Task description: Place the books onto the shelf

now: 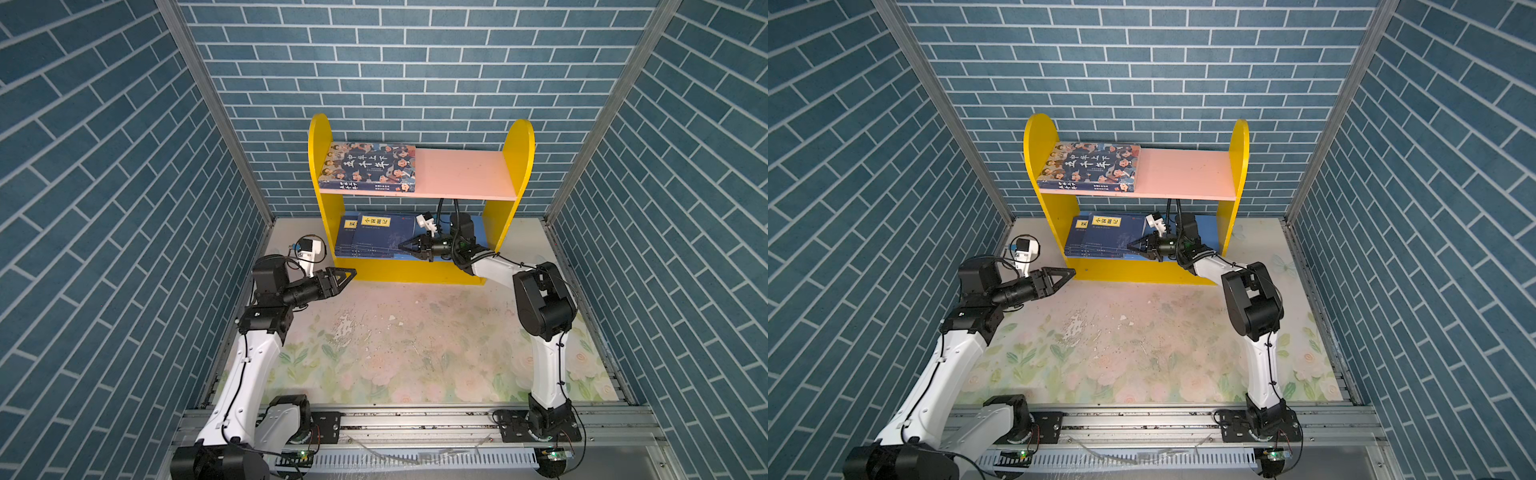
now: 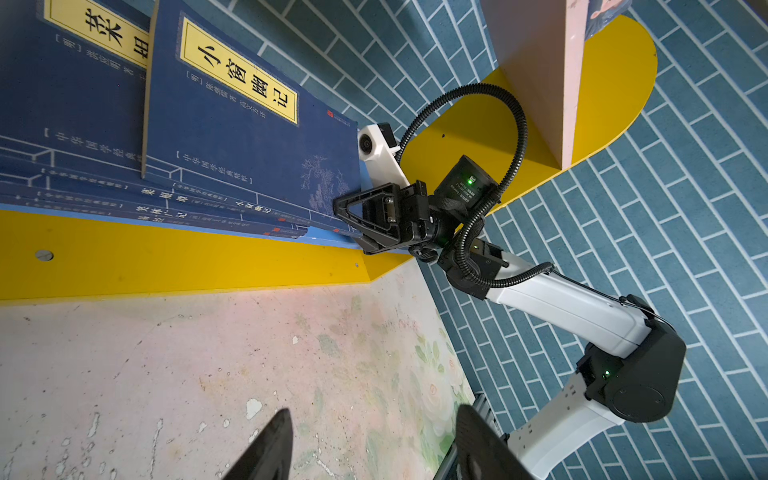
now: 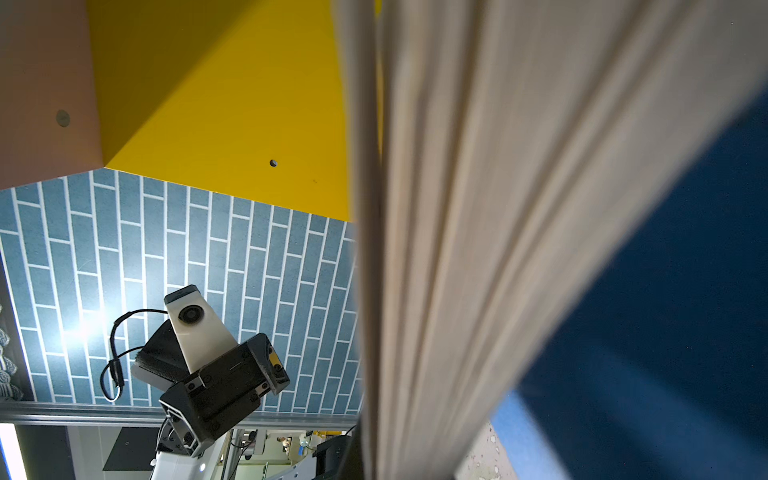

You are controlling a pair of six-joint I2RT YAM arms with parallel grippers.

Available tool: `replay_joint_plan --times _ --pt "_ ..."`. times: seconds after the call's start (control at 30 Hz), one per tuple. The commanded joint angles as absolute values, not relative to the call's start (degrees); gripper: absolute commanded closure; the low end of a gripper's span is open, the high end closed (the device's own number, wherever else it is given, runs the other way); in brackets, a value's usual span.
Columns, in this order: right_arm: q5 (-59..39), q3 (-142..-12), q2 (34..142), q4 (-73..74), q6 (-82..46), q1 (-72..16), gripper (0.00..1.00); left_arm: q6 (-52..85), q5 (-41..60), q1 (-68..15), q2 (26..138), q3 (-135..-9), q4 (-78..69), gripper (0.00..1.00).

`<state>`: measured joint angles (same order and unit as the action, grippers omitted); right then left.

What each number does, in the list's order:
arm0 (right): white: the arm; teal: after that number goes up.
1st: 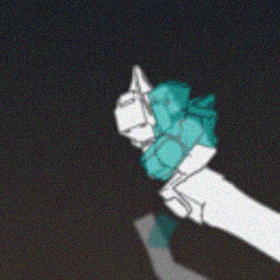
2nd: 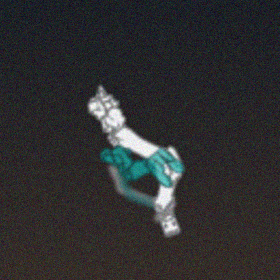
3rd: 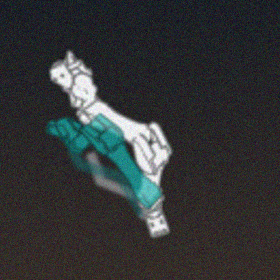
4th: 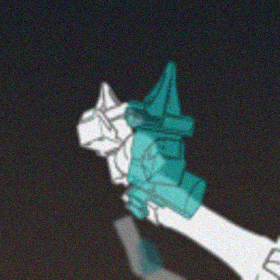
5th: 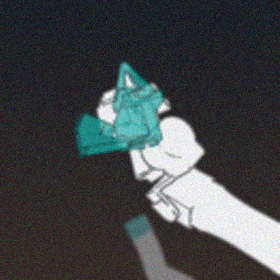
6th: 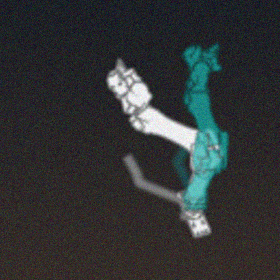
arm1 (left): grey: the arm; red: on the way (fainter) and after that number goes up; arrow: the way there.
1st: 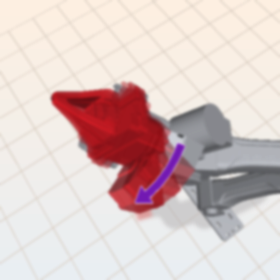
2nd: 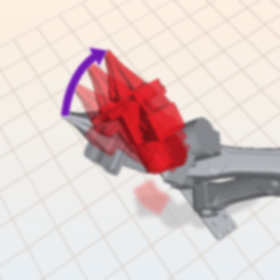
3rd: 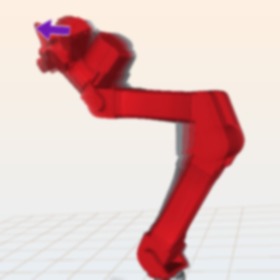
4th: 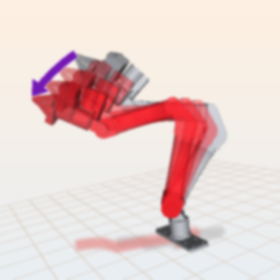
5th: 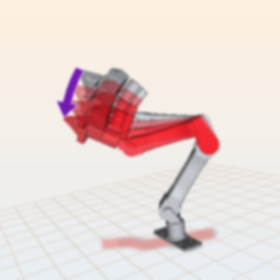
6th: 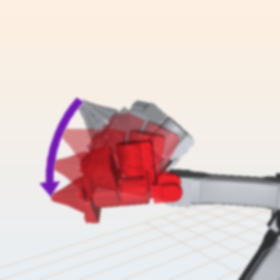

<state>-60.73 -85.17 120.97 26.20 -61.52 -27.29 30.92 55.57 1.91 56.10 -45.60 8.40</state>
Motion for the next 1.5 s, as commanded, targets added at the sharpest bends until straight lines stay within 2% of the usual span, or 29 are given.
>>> replay_joint_plan --times 0.0,0.13,0.33,0.83,1.0,1.13,1.27,1.47 --pt "-61.4 -86.2 121.3 26.0 -61.2 -27.1 0.77 30.9 56.3 2.3 55.2 -45.2 7.0 0.36" --pt "-60.6 -85.8 120.5 23.9 -59.4 -27.0 0.69 31.0 56.4 2.3 55.1 -45.1 7.0 0.36" --pt "-56.1 -86.1 118.1 15.1 -52.4 -26.4 0.64 30.9 56.4 2.3 54.7 -44.8 7.0 0.35" --pt "-53.1 -85.7 116.4 14.9 -52.1 -24.8 0.62 30.9 56.3 2.3 54.5 -43.9 6.9 0.35" --pt "-53.2 -87.6 117.7 14.0 -52.0 -24.8 0.67 30.9 56.4 2.3 54.5 -43.7 6.9 0.34" --pt "-53.1 -88.3 118.3 14.0 -52.1 -24.7 0.8 30.7 56.6 2.3 54.4 -43.6 7.0 0.34" --pt "-53.3 -89.2 118.5 13.9 -52.1 -24.8 0.88 28.7 54.9 2.3 54.8 -44.2 9.1 0.34" --pt "-53.7 -90.1 119.0 12.8 -51.7 -25.1 0.93 25.8 52.3 2.3 55.3 -45.4 12.0 0.34"
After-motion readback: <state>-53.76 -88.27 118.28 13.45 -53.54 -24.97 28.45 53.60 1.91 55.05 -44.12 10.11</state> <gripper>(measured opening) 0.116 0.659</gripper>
